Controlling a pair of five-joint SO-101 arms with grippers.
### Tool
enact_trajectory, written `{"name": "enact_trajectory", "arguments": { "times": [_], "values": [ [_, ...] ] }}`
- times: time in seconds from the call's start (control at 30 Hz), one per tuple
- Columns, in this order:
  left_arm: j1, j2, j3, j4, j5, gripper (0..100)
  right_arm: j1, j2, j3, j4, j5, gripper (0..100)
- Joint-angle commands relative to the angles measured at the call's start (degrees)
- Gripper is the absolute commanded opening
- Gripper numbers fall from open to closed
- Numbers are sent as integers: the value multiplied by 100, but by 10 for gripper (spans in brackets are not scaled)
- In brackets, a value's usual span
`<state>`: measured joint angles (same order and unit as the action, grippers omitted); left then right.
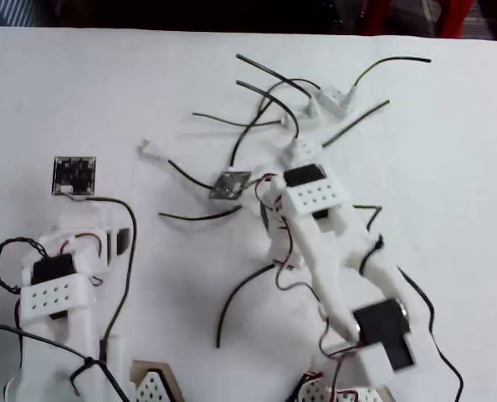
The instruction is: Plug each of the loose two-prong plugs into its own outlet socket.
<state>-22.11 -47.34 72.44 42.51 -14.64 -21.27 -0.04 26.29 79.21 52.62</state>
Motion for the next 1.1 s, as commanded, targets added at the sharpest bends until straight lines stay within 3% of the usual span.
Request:
{"name": "enact_trajectory", "arguments": {
  "times": [0.0, 0.23, 0.4, 0.73, 1.07],
  "values": [
    [-31, -101, -18, -114, -26, 276, 48, 426, -448, 66, 167, 230],
    [-31, -101, -18, -114, -26, 276, 198, 1332, -703, 66, 167, 207],
    [-31, -101, -18, -114, -26, 276, 163, 1613, -712, 48, 167, 20],
    [-31, -101, -18, -114, -26, 276, 470, 866, -712, 189, 105, 17],
    [-31, -101, -18, -123, -26, 276, 699, -127, -440, -435, -1723, 17]
  ]
}}
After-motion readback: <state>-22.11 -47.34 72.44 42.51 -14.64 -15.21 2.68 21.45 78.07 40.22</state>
